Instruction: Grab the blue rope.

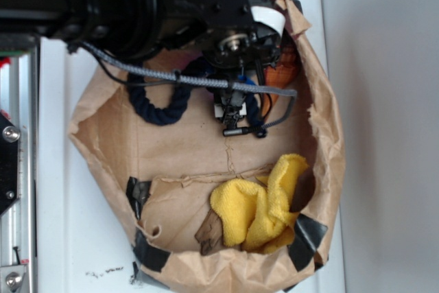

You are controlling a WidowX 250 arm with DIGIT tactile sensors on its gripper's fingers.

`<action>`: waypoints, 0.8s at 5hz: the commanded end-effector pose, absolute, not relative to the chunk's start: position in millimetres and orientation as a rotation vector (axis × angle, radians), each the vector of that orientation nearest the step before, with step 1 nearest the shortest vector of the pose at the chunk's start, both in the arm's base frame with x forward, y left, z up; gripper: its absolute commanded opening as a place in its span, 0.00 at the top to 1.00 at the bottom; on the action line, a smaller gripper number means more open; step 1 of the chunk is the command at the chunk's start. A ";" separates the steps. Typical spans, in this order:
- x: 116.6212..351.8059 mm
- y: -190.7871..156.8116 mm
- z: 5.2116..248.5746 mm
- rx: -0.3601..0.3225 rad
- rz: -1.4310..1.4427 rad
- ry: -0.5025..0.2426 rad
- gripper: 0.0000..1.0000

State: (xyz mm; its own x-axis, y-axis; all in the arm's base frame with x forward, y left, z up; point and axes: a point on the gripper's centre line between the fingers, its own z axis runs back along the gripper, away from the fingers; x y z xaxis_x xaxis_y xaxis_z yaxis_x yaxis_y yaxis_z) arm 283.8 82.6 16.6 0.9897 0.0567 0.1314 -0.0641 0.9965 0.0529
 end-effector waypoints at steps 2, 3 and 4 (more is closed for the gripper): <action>294.0 87.3 32.1 0.045 0.109 -0.208 1.00; 298.3 91.7 47.9 0.018 0.152 -0.250 1.00; 298.7 92.4 50.8 -0.003 0.147 -0.255 1.00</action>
State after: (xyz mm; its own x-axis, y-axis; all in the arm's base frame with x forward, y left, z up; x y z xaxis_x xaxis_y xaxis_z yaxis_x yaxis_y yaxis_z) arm 288.9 81.8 26.5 0.9755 0.1388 0.1705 -0.1342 0.9902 -0.0385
